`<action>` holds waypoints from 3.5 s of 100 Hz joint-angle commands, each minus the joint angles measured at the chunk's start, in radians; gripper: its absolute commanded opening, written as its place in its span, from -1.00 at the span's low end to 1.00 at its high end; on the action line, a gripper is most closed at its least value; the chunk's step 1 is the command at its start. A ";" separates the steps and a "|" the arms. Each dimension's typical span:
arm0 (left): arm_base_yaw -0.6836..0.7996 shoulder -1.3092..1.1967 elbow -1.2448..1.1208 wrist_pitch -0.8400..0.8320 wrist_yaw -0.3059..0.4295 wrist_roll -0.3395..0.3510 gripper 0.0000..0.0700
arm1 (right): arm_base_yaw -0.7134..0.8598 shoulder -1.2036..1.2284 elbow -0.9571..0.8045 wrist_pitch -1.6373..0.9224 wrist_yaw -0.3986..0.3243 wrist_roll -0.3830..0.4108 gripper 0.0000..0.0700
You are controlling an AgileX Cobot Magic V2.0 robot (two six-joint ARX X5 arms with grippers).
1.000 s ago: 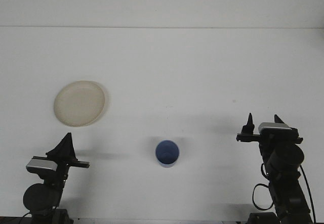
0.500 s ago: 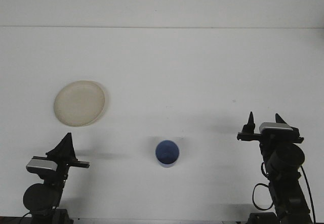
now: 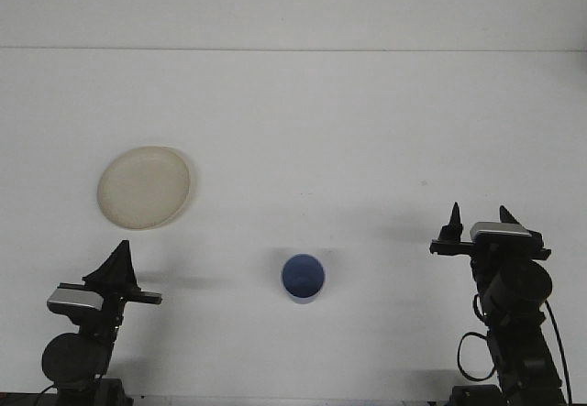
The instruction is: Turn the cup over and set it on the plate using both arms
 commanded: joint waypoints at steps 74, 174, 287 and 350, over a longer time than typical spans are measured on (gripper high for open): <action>0.001 0.549 0.871 -0.840 0.113 -0.085 -0.97 | 0.003 0.003 0.008 0.011 0.001 0.010 0.53; -0.055 0.848 1.118 -1.271 0.113 0.044 0.29 | 0.003 0.003 0.008 0.011 0.001 0.010 0.53; -0.758 1.679 1.479 -1.153 0.081 -0.032 0.67 | 0.003 0.003 0.008 0.011 0.001 0.010 0.53; -0.801 1.854 1.482 -1.120 0.081 -0.011 -0.97 | 0.003 0.003 0.008 0.011 0.001 0.010 0.53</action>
